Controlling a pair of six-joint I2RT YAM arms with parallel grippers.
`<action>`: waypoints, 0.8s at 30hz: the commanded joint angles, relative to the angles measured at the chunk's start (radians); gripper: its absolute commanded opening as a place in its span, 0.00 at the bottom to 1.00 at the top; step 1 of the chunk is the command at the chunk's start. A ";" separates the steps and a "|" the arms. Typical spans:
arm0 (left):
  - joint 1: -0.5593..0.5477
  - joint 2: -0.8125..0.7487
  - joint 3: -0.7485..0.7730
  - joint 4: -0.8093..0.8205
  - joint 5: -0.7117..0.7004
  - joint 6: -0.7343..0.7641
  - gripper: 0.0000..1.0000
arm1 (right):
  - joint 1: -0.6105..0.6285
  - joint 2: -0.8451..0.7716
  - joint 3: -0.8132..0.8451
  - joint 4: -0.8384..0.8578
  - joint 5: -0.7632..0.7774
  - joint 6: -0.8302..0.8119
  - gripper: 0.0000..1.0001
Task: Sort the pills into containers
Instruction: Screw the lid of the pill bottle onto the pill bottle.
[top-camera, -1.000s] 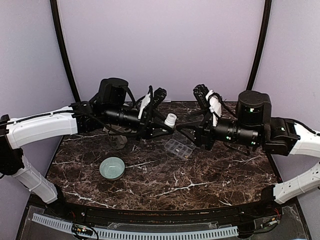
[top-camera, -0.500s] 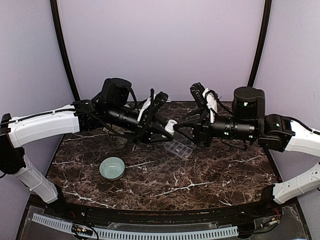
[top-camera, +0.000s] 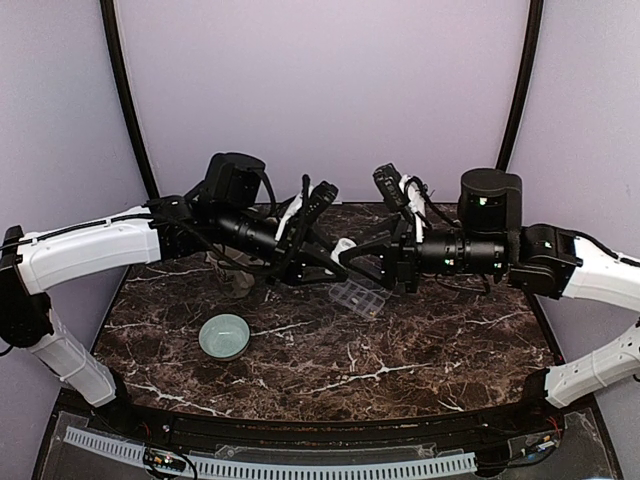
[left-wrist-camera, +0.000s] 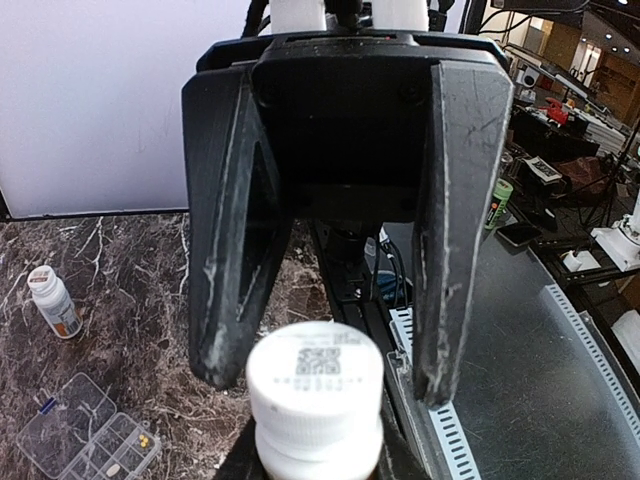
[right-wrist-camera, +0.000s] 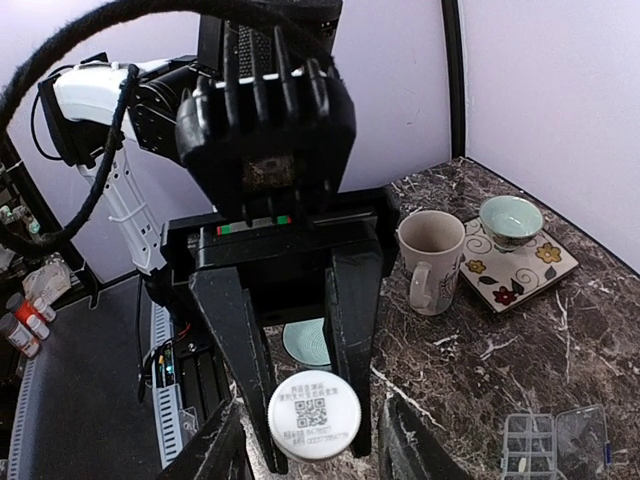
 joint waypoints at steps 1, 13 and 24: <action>0.008 0.005 0.033 -0.015 0.036 0.015 0.00 | -0.015 0.005 0.022 0.060 -0.052 0.026 0.46; 0.008 0.011 0.040 -0.031 0.045 0.021 0.00 | -0.033 0.012 0.026 0.076 -0.105 0.050 0.40; 0.007 0.016 0.046 -0.037 0.055 0.021 0.00 | -0.039 0.022 0.028 0.070 -0.115 0.055 0.38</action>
